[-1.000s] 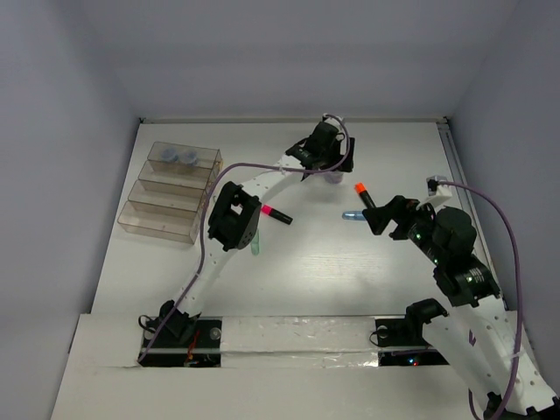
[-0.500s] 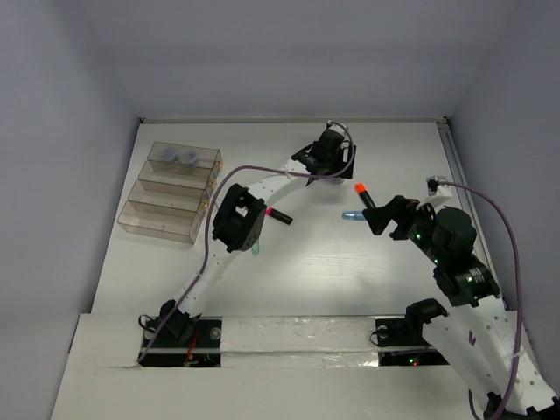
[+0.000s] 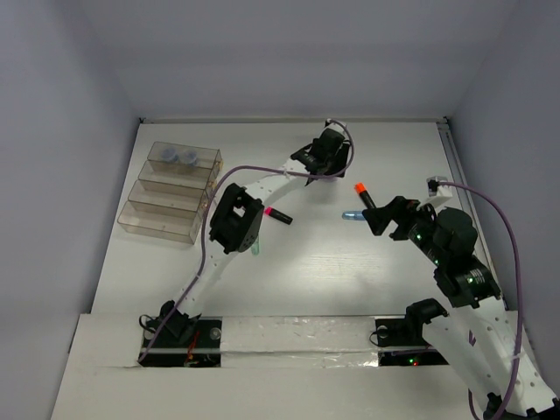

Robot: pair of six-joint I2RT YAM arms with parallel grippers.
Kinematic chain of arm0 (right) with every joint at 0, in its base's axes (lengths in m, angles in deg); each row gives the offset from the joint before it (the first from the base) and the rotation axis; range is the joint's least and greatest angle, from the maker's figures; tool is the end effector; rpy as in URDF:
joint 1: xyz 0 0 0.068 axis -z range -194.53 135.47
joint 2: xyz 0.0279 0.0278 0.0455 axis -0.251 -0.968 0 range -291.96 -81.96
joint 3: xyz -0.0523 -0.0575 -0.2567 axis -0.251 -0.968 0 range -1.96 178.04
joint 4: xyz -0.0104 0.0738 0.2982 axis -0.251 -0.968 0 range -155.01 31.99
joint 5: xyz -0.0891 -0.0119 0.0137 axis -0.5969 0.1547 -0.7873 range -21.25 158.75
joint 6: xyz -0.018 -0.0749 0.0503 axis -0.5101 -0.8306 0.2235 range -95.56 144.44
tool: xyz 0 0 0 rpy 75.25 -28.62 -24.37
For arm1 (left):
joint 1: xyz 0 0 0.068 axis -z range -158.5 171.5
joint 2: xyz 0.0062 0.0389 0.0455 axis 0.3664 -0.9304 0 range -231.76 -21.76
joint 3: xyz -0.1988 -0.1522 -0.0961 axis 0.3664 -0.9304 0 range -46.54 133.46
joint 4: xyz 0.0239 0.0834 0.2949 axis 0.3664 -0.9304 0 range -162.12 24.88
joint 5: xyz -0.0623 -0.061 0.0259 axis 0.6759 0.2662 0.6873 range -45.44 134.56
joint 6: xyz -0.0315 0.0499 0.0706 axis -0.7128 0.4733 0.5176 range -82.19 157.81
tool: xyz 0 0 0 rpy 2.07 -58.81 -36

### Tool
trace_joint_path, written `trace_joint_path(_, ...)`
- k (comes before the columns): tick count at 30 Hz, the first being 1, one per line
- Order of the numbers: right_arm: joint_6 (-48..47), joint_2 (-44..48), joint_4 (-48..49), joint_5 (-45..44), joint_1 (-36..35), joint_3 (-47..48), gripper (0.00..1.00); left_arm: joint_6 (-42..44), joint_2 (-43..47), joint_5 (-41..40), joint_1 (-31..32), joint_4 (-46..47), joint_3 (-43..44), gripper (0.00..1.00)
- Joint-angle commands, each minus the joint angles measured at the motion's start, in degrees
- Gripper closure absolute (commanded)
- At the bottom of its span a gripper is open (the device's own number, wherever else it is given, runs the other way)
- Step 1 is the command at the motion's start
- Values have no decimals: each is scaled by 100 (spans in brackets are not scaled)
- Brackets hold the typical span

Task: Sort the stationery into containers
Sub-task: Pick up the stationery from the center of the board, then place the stationery in the storage box.

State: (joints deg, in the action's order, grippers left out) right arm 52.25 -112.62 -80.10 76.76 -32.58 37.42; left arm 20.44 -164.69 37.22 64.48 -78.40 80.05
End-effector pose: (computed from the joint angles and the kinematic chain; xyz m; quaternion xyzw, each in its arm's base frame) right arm 0.2148 0.0821 0.3135 0.0235 0.7835 0.2914 0.5483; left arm 0.4908 -0.4429 0.1677 0.1599 0.8482 -0.2045 0.4616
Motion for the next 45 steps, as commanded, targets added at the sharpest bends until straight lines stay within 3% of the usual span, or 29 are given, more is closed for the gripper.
trace_joint_path(1,-92,68,143,104,-33,123,4,365,1240,-391,-175,10,7,66)
trace_joint_path(7,-48,130,117,209,-33,35,4,524,2514,-445,-1211,-219,-467,67)
trace_joint_path(14,22,165,222,482,-33,-132,4,409,4122,-234,-2916,114,-2468,67)
trace_joint_path(20,101,156,354,754,-33,-290,4,313,4546,205,-4208,553,-3700,68)
trace_joint_path(23,102,121,354,816,-33,-308,4,295,4669,364,-4350,905,-4219,68)
trace_joint_path(33,189,130,398,807,-33,-413,4,14,4169,1093,-4351,1503,-4528,68)
trace_joint_path(45,268,7,556,886,-33,-413,4,154,3782,980,-4131,1644,-4493,68)
